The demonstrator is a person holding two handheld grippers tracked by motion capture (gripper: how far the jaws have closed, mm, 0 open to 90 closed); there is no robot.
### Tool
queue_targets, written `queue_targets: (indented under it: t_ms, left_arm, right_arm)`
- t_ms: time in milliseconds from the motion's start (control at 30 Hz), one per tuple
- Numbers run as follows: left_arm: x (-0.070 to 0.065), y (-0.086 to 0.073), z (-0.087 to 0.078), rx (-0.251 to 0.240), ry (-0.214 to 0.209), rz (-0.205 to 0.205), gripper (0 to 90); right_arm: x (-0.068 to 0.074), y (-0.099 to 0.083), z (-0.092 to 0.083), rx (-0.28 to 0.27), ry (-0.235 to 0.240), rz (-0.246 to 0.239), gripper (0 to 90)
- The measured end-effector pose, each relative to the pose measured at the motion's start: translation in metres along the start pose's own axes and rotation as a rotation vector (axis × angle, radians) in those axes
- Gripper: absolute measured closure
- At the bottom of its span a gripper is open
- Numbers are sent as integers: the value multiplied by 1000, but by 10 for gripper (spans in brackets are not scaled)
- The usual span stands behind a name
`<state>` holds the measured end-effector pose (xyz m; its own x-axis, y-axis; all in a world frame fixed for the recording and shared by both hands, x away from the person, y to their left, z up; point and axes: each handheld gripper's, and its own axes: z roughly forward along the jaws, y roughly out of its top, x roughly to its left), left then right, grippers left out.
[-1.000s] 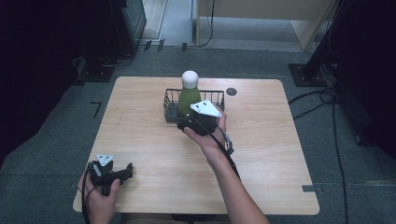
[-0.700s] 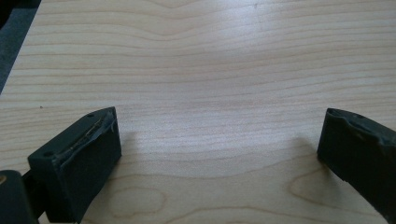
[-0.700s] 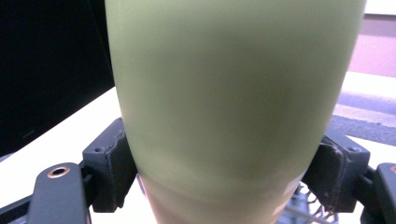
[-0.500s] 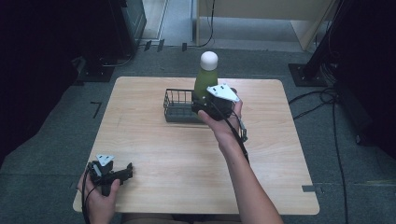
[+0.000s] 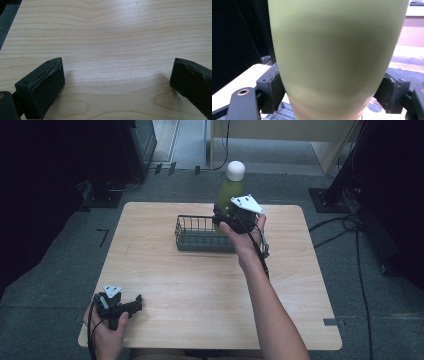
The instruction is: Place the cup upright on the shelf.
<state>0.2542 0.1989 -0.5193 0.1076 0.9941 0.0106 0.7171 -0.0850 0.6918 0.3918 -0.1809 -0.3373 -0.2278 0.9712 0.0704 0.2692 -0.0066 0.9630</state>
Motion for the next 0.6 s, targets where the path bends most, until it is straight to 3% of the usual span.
queue_targets:
  t_ms: [400,600]
  left_arm:
    - [0,0,0,0,0,0,0]
    - [0,0,0,0,0,0,0]
  right_arm:
    - [-6,-17,29,32,-40,-9,205]
    - [-2,-26,40,51,-54,-63,205]
